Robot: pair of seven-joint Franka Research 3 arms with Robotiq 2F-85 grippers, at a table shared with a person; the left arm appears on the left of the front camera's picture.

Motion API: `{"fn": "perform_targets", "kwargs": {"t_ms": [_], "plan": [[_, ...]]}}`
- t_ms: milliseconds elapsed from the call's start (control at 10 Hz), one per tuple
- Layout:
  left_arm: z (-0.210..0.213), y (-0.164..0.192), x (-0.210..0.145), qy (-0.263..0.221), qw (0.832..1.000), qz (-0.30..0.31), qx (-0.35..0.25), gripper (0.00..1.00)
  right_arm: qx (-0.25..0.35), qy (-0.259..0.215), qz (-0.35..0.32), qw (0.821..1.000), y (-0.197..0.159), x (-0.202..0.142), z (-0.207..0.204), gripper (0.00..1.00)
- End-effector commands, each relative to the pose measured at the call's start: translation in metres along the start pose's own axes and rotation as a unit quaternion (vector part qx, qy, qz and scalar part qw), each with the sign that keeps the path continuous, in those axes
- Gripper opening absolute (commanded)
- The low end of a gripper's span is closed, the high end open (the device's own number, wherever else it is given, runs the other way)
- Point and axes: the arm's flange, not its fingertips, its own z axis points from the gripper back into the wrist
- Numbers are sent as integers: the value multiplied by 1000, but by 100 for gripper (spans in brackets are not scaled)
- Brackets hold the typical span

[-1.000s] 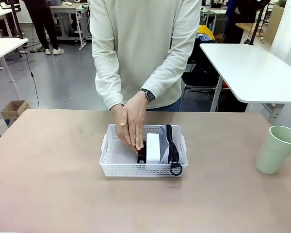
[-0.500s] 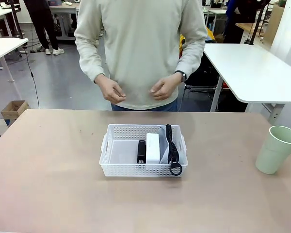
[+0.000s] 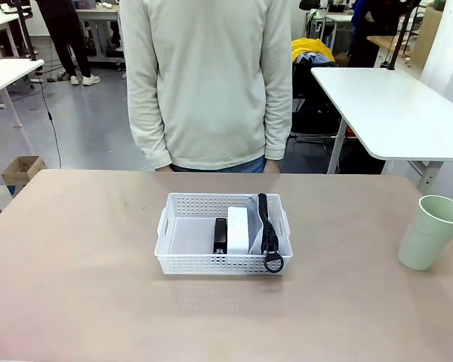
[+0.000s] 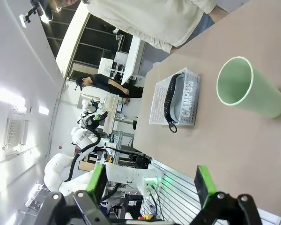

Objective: Efficiently arrange items inside the basket to fit them all.
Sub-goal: Pick up the Reusable plastic cup and place it inside the Organizing basket.

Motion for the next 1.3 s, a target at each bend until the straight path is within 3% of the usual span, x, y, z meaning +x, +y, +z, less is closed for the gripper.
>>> {"fn": "perform_targets", "kwargs": {"t_ms": [0, 200, 300, 400, 600, 700, 1000, 1100, 1200], "plan": [[0, -1, 0, -5, 1000, -2, -5, 100, 8, -4, 15, 1000, 2, 2, 0, 100], [0, -1, 0, -5, 1000, -2, -5, 100, 1, -1, 1, 1000, 1, 0, 0, 100], [0, -1, 0, -5, 1000, -2, -5, 100, -50, -34, 275, 960, 7, 10, 3, 100], [0, -1, 0, -5, 1000, -2, -5, 100, -106, -51, 459, 881, -4, 17, 14, 100], [0, -1, 0, -5, 1000, -2, -5, 100, -140, -91, 548, 820, -17, 9, 39, 100], [0, -1, 0, -5, 1000, -2, -5, 100, -195, -83, 563, 799, -17, 0, 45, 100], [0, -1, 0, -5, 1000, -2, -5, 100, -289, -37, 568, 770, -26, -7, 37, 100], [0, -1, 0, -5, 1000, -2, -5, 100, -303, -3, 558, 772, -33, -6, 25, 100], [0, -1, 0, -5, 1000, -2, -5, 100, -219, -7, 550, 806, -16, 0, 60, 100]]}}
